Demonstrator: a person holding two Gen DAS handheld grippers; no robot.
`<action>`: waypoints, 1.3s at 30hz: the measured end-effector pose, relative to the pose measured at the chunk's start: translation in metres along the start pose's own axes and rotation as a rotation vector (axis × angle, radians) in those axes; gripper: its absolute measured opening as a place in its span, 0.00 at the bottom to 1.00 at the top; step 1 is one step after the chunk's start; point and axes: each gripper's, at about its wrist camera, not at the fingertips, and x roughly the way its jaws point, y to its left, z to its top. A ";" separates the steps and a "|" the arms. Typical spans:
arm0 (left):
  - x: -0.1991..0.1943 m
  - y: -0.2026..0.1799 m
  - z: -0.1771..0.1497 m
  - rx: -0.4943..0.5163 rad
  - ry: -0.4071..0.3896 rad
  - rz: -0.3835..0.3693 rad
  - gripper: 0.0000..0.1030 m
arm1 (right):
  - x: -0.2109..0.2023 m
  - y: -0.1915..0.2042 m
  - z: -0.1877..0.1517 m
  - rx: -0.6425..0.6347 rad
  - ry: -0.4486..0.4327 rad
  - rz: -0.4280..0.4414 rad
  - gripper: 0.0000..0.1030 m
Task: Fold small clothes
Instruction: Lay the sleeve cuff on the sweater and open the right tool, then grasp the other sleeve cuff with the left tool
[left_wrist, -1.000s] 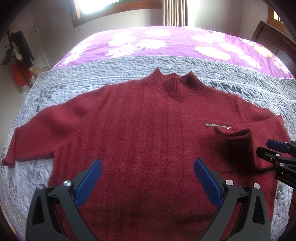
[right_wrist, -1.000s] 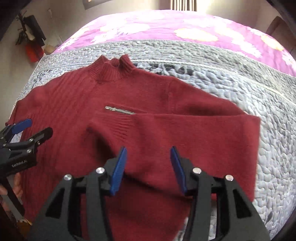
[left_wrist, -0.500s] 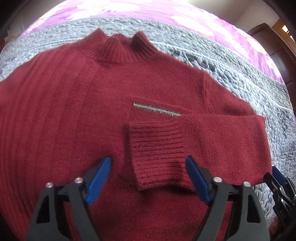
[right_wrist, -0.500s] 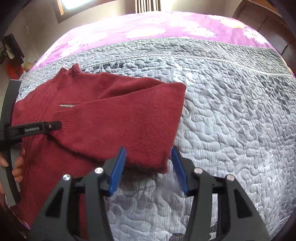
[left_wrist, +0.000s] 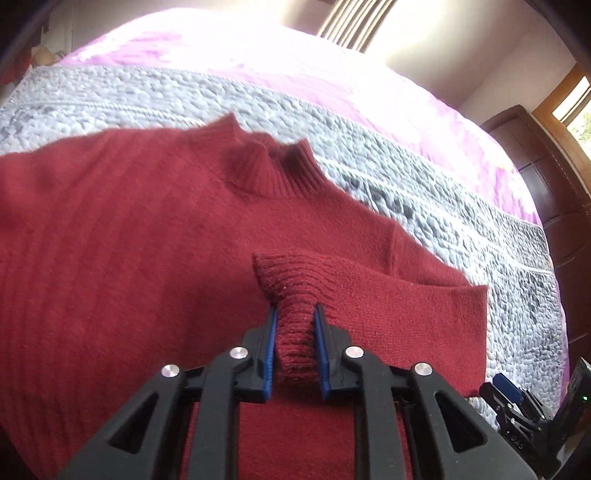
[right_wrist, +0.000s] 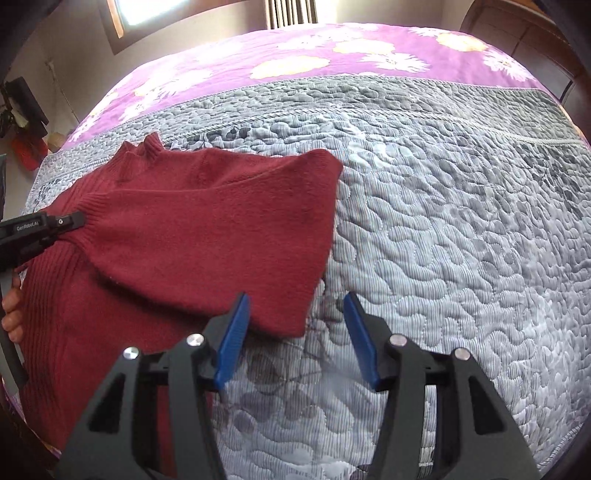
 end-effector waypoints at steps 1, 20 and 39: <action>-0.004 0.009 0.006 -0.001 -0.023 0.024 0.17 | 0.001 0.002 0.002 0.000 0.003 0.008 0.51; 0.011 0.112 0.024 0.022 -0.038 0.239 0.26 | 0.076 0.048 0.025 0.025 0.187 0.154 0.24; 0.011 0.106 0.028 0.013 0.064 0.202 0.31 | 0.064 0.099 0.044 -0.078 0.154 0.078 0.40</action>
